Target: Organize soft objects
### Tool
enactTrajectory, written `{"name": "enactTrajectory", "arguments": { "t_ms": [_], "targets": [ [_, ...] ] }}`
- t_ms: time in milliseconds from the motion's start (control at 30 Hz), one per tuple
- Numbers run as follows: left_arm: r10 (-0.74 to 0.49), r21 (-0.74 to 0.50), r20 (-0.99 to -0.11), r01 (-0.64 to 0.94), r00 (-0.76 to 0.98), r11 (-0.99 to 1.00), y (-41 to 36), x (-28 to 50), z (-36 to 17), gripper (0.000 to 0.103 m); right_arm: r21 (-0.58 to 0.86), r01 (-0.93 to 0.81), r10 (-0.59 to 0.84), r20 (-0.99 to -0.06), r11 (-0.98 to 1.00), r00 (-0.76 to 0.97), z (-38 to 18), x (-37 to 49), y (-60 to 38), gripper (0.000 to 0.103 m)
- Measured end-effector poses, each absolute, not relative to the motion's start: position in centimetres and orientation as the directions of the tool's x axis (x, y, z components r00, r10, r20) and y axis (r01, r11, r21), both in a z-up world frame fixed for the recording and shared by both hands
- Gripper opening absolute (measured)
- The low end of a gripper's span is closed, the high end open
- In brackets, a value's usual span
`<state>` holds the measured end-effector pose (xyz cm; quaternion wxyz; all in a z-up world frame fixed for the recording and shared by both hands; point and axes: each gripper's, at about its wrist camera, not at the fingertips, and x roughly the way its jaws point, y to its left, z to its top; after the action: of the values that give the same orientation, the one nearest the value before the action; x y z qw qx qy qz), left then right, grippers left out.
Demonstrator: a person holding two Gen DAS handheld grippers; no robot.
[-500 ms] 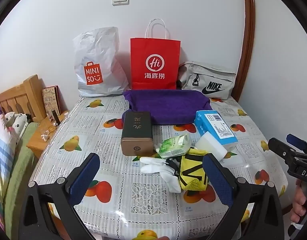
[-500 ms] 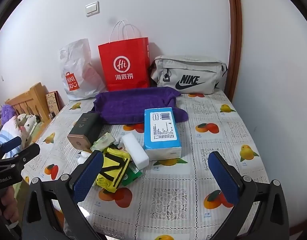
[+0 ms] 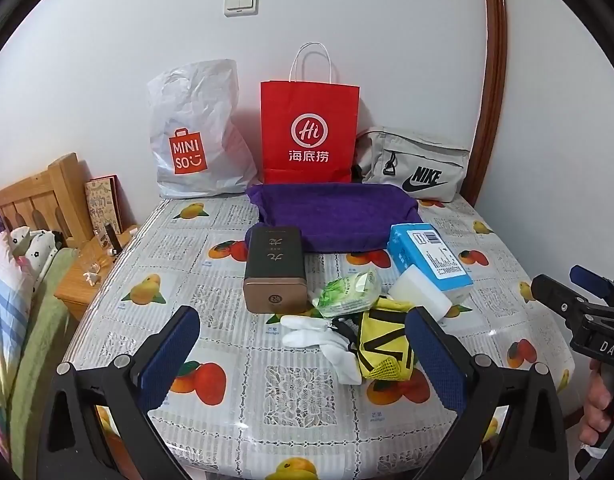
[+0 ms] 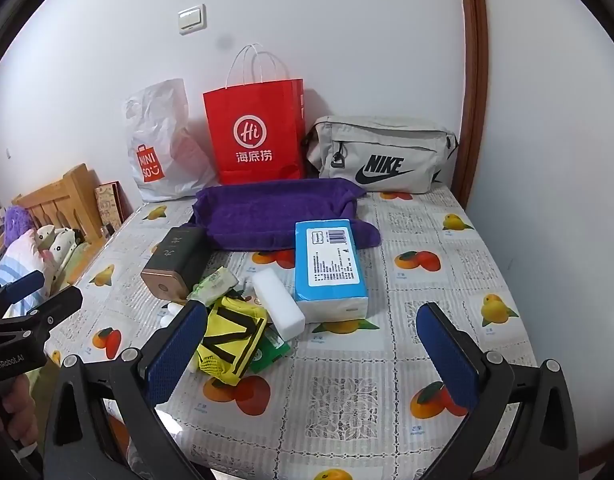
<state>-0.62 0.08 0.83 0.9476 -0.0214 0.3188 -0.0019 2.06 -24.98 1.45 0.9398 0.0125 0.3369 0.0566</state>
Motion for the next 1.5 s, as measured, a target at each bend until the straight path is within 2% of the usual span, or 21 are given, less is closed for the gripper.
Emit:
{"name": "enactTrajectory", "arguments": {
  "t_ms": [1500],
  "targets": [
    [-0.027,-0.050,-0.595,-0.004,0.803,0.999,0.50,-0.97,1.29,0.103,0.074,-0.109,0.131,-0.615,0.991,0.777,1.91,1.37,-24.56,0.103]
  ]
}}
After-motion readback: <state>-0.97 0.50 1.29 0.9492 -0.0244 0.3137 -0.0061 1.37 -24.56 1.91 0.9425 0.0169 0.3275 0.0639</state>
